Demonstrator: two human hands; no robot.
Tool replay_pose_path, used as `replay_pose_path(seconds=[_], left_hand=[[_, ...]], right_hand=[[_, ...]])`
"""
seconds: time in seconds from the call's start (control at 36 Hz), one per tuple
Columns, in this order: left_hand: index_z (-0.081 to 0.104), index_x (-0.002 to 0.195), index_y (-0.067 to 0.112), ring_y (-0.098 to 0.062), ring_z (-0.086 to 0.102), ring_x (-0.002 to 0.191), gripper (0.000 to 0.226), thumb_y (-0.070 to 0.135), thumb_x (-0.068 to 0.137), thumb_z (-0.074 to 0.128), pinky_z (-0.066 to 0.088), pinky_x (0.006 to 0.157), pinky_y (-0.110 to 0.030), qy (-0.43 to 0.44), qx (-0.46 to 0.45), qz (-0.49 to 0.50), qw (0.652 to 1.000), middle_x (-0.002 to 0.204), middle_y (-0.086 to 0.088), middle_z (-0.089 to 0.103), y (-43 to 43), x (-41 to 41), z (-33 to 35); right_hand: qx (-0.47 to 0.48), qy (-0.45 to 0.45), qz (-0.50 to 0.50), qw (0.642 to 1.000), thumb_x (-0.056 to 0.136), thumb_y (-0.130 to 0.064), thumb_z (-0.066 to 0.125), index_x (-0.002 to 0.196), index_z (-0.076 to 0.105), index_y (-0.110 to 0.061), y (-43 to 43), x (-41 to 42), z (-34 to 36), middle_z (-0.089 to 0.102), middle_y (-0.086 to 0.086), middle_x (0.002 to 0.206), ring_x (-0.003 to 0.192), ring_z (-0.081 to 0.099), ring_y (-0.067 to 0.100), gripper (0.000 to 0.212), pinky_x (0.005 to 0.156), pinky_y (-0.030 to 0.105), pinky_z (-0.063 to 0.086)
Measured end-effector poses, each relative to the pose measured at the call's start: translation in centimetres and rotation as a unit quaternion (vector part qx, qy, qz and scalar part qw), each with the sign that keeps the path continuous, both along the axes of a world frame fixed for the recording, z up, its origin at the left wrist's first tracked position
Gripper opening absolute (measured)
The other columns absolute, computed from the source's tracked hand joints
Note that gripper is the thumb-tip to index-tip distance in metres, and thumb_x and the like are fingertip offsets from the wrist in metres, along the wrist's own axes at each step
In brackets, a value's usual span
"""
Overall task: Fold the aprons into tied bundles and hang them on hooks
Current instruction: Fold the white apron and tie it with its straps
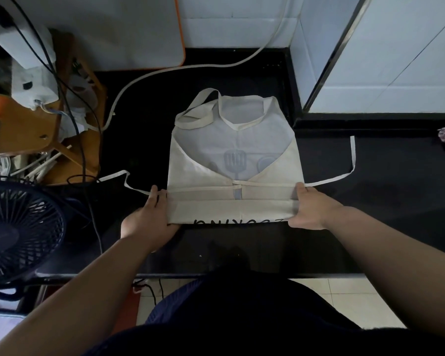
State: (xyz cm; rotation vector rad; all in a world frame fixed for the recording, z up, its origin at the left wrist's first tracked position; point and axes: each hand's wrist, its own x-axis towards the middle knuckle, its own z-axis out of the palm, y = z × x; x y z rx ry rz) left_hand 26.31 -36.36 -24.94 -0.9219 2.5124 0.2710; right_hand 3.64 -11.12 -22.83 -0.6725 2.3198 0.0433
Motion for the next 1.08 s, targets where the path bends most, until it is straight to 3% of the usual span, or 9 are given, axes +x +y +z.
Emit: replay_pose_path(seconds=[0.08, 0.22, 0.36, 0.42, 0.47, 0.53, 0.64, 0.83, 1.08], left_hand=[[0.015, 0.153, 0.028, -0.025, 0.036, 0.137, 0.077, 0.062, 0.089, 0.041, 0.046, 0.097, -0.037, 0.046, 0.020, 0.021, 0.998, 0.161, 0.007, 0.002, -0.7, 0.2, 0.0], [0.048, 0.139, 0.029, -0.021, 0.044, 0.129, 0.071, 0.072, 0.082, 0.043, 0.045, 0.098, -0.036, 0.113, 0.097, 0.103, 0.983, 0.153, 0.007, 0.021, -2.1, 0.3, 0.7], [0.026, 0.151, 0.026, -0.025, 0.048, 0.123, 0.094, 0.053, 0.074, 0.074, 0.044, 0.101, -0.036, 0.201, 0.112, 0.146, 0.962, 0.152, 0.000, 0.022, -2.1, -0.6, 1.3], [0.038, 0.145, 0.027, -0.021, 0.048, 0.124, 0.083, 0.038, 0.075, 0.079, 0.040, 0.102, -0.031, 0.234, 0.144, 0.140, 0.951, 0.148, -0.001, 0.036, -2.0, -1.3, 1.6], [0.058, 0.126, 0.028, -0.018, 0.058, 0.108, 0.053, 0.033, 0.077, 0.078, 0.044, 0.092, -0.027, 0.234, 0.182, 0.142, 0.945, 0.121, 0.002, 0.061, -1.8, -1.9, 1.6], [0.065, 0.108, 0.026, -0.016, 0.061, 0.091, 0.030, 0.035, 0.081, 0.075, 0.046, 0.080, -0.027, 0.223, 0.206, 0.167, 0.938, 0.093, 0.007, 0.066, -1.8, -2.1, 1.2], [0.065, 0.103, 0.020, -0.021, 0.064, 0.093, 0.023, 0.038, 0.088, 0.066, 0.050, 0.087, -0.036, 0.240, 0.262, 0.249, 0.901, 0.098, -0.001, 0.068, -2.4, -1.9, 0.0], [0.052, 0.086, 0.013, -0.023, 0.053, 0.078, 0.034, 0.046, 0.095, 0.051, 0.037, 0.066, -0.032, 0.195, 0.150, 0.243, 0.938, 0.082, -0.003, 0.057, -1.9, -3.2, -0.7], [0.052, 0.107, 0.006, -0.034, 0.055, 0.101, 0.043, 0.042, 0.087, 0.063, 0.040, 0.069, -0.036, 0.229, 0.008, 0.304, 0.925, 0.107, -0.013, 0.055, 0.1, -3.5, -0.6]], right_hand=[[-0.052, -0.008, -0.001, 0.999, 0.079, -0.032, 0.062, 0.120, 0.041, -0.016, 0.5, -0.3, 0.3, 0.051, 0.002, 0.114, 0.099, 0.050, 0.021, 0.049, 0.078, 0.029, 0.042], [-0.188, -0.044, -0.125, 0.973, 0.085, -0.026, 0.063, 0.130, 0.048, -0.019, 1.4, -1.0, 0.6, 0.054, 0.001, 0.122, 0.104, 0.051, 0.017, 0.048, 0.087, 0.024, 0.038], [-0.216, -0.047, -0.154, 0.963, 0.080, -0.016, 0.066, 0.112, 0.054, -0.018, 1.1, -1.3, 0.4, 0.055, -0.006, 0.109, 0.102, 0.052, 0.012, 0.034, 0.085, 0.023, 0.038], [-0.209, -0.046, -0.147, 0.966, 0.078, -0.015, 0.066, 0.101, 0.056, -0.021, 1.2, -1.2, 0.3, 0.060, -0.005, 0.102, 0.097, 0.056, 0.015, 0.026, 0.079, 0.024, 0.040], [-0.211, -0.043, -0.143, 0.966, 0.078, -0.014, 0.065, 0.096, 0.057, -0.022, 1.3, -1.3, 0.3, 0.060, -0.006, 0.095, 0.091, 0.056, 0.014, 0.021, 0.071, 0.022, 0.040], [-0.221, -0.036, -0.149, 0.963, 0.079, -0.014, 0.065, 0.091, 0.056, -0.023, 1.3, -1.6, 0.3, 0.059, -0.007, 0.091, 0.083, 0.055, 0.010, 0.018, 0.063, 0.019, 0.039], [-0.220, -0.039, -0.186, 0.957, 0.083, -0.017, 0.064, 0.086, 0.053, -0.019, 1.1, -2.1, 0.0, 0.058, -0.003, 0.085, 0.078, 0.054, 0.013, 0.012, 0.063, 0.025, 0.040], [-0.153, 0.009, -0.176, 0.972, 0.097, -0.030, 0.049, 0.092, 0.055, -0.008, 0.0, -2.4, -1.2, 0.056, 0.002, 0.086, 0.084, 0.053, 0.021, 0.023, 0.071, 0.030, 0.037], [-0.115, 0.058, -0.212, 0.969, 0.093, -0.035, 0.053, 0.103, 0.041, -0.012, -1.1, -2.3, -0.8, 0.053, 0.005, 0.093, 0.085, 0.051, 0.024, 0.028, 0.071, 0.033, 0.041]])
